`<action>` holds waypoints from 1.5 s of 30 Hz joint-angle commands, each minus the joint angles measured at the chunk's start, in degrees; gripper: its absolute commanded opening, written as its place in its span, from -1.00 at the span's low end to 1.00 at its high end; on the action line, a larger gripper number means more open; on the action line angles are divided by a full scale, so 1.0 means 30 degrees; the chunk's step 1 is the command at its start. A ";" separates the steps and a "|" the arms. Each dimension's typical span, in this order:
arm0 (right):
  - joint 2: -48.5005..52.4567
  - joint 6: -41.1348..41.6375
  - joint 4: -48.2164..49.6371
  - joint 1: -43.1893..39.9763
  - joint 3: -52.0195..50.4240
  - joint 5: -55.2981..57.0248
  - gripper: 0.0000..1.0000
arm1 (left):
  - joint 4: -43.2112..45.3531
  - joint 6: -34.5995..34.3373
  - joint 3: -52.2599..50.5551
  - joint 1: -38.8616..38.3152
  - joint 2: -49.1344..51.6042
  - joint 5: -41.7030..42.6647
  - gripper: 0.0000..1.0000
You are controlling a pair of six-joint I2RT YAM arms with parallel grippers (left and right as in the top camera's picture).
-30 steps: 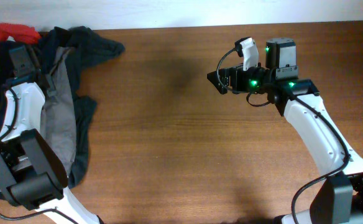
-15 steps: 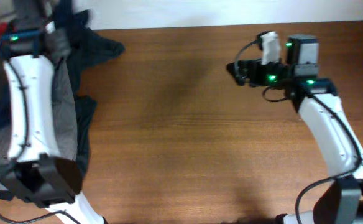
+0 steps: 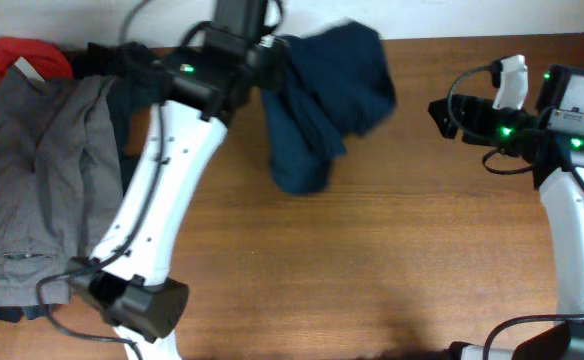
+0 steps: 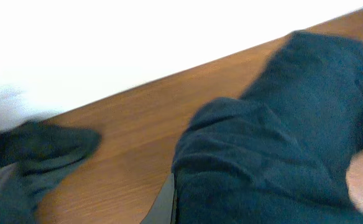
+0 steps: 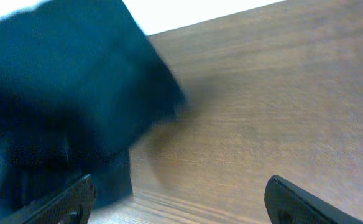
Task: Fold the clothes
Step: 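Lift the navy shorts with the left gripper and drop them mid-table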
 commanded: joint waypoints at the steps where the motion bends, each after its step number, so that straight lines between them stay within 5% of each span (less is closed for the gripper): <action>1: -0.0182 -0.0197 -0.0379 -0.0707 0.0277 -0.0197 0.83 | 0.0525 -0.0197 0.0277 -0.0780 0.0765 -0.0117 -0.99; 21: -0.0182 -0.0168 -0.0415 -0.1734 0.0284 -0.0197 0.83 | 0.3869 -0.0204 0.3140 -0.3730 0.1479 0.2550 -0.99; 32: -0.0182 -0.0066 -0.0597 -0.3147 0.0284 -0.0277 0.82 | 0.1741 -0.1195 0.3104 -0.4583 0.1545 1.0899 -0.99; 40: -0.0182 -0.0044 -0.0794 -0.3410 0.0284 -0.0248 0.83 | -0.1304 -0.1494 0.3104 -0.5472 0.1545 1.1854 -0.99; 45: -0.0182 -0.0036 -0.0947 -0.3402 0.0284 -0.0262 0.82 | -0.1260 -0.1515 0.3009 -0.4867 0.2120 0.9173 -0.99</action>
